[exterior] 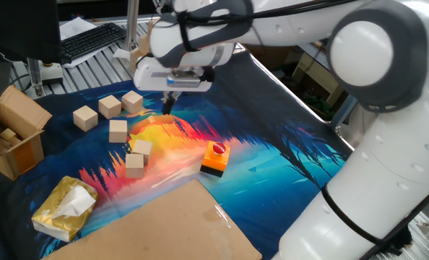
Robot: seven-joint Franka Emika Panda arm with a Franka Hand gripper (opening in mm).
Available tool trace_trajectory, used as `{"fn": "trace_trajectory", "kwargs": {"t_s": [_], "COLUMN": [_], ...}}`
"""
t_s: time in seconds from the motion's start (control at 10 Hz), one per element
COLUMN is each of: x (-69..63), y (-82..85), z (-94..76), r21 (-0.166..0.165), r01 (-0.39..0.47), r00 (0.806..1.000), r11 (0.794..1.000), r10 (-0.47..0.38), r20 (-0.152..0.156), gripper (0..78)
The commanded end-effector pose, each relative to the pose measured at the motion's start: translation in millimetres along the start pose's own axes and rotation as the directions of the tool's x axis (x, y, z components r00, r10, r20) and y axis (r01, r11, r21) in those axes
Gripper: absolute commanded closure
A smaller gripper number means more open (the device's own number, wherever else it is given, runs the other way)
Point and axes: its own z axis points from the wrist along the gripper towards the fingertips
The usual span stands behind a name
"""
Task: Stack the blocks into a pyramid shape
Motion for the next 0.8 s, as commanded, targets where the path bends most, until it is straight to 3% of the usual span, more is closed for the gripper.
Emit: {"fn": "trace_trajectory", "kwargs": {"t_s": [0.1,0.3,0.8], "x": [-8.4,-10.0,-13.5], "y": [29.9,41.3,44.6], "z": [34.1,53.2,80.0], "r21": [-0.001,0.000,0.010], "r01": [-0.048,-0.066,-0.108], "r00": [0.999,0.998,0.994], "r11": [0.999,0.998,0.994], "r10": [0.048,0.066,0.108], "r20": [0.017,0.022,0.023], "gripper": [77.6,77.6,77.6]}}
